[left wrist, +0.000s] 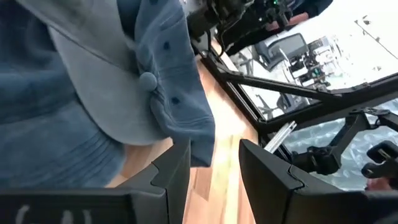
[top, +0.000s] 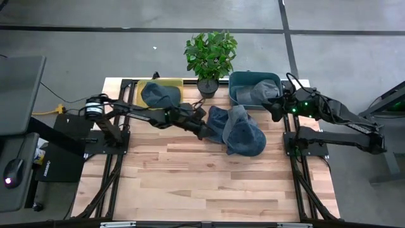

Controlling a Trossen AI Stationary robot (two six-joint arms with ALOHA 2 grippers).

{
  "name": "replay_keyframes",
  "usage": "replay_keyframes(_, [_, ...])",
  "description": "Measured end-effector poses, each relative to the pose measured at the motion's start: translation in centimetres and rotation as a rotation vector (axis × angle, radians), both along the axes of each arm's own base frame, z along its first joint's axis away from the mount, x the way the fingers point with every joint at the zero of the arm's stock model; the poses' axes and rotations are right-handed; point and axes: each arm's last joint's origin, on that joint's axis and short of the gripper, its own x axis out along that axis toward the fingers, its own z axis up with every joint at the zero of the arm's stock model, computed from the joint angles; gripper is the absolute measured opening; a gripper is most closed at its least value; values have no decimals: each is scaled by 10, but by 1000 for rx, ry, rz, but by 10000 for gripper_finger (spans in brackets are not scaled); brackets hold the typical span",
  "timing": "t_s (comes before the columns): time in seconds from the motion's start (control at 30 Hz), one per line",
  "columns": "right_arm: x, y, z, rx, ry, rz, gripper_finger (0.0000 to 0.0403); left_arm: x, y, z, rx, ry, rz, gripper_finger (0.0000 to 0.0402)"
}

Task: Pick & Place hat
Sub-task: Put the right black cap into the yellow bin

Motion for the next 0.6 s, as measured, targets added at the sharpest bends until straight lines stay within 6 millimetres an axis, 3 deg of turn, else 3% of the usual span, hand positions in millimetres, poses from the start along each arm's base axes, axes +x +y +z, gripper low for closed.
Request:
replay_keyframes(0.23, [0,1,-1,-1,11,0,252,22,0,-7,-101,38,-65,136])
replay_keyframes(0.37, [-1,1,-2,4,19,2,252,28,-1,-23,-170,121,-90,136])
replay_keyframes(0.47, [0,2,-3,39,14,19,252,34,-1,-19,-169,85,-111,136])
replay_keyframes(0.6, [8,3,-20,122,52,86,252,32,0,-25,-175,119,-106,136])
